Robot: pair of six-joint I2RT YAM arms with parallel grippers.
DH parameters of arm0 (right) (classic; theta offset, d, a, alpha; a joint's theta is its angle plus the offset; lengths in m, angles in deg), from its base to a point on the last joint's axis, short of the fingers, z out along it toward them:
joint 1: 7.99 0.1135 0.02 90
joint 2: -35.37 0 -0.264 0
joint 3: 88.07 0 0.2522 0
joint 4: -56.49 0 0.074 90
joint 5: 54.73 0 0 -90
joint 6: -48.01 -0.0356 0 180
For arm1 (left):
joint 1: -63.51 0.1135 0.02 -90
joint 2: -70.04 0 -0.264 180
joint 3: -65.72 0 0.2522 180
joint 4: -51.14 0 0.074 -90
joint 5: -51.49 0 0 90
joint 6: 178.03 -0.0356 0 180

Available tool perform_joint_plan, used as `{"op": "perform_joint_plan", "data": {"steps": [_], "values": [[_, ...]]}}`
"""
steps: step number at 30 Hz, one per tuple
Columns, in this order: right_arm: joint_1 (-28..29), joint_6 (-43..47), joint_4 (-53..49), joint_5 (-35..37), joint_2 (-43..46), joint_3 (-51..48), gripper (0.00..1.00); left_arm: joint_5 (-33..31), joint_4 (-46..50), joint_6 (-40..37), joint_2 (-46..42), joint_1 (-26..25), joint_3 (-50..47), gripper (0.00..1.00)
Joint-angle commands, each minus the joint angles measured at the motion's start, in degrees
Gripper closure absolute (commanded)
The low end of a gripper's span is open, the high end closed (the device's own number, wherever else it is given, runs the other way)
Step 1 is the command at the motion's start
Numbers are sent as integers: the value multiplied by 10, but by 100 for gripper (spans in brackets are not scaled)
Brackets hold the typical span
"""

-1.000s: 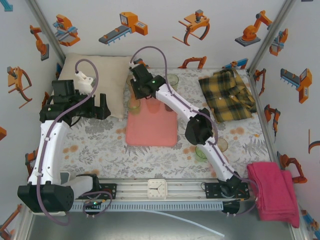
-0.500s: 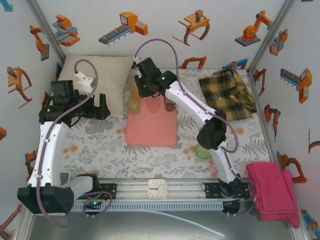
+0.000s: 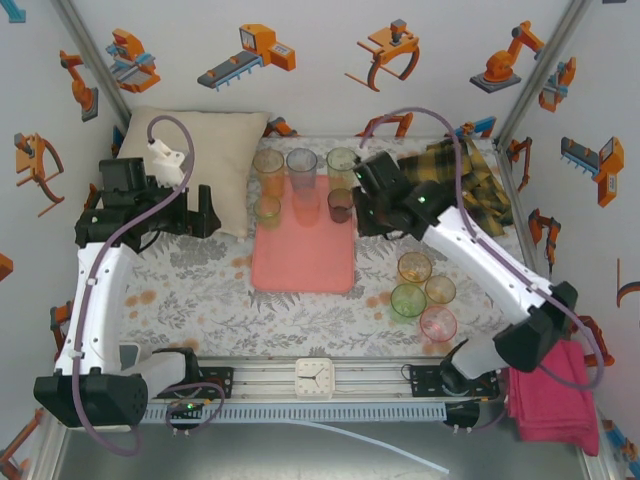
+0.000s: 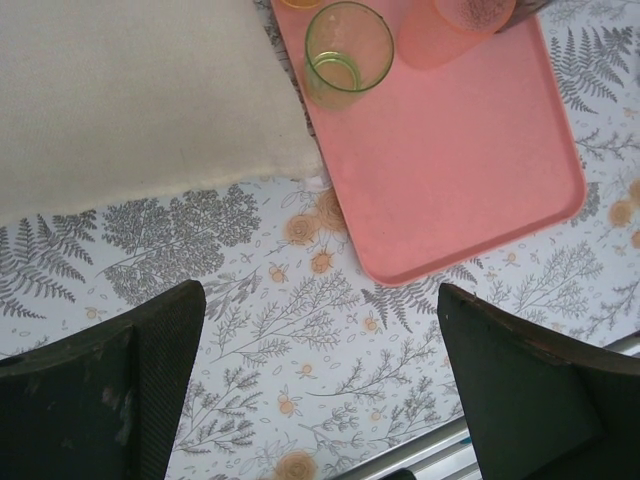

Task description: Place the glasses into the tray

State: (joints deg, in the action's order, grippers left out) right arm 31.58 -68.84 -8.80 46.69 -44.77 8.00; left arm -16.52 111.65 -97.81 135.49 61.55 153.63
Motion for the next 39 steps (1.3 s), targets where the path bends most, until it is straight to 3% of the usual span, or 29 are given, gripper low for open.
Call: {"op": "perform_joint_plan", "data": {"steps": [1,7,12,39], "values": [[-55,-69,-31,41,88,-76,70,34,22,-21,7,-8,18,10],[-188,-85,-43,10,178,-177,71,43,23,-20,15,-24,20,10],[-238,-76,-42,-9,175,-206,71,40,25,-21,15,-29,18,10],[-269,-43,41,-36,89,-266,71,31,20,-18,8,-28,4,9]]}}
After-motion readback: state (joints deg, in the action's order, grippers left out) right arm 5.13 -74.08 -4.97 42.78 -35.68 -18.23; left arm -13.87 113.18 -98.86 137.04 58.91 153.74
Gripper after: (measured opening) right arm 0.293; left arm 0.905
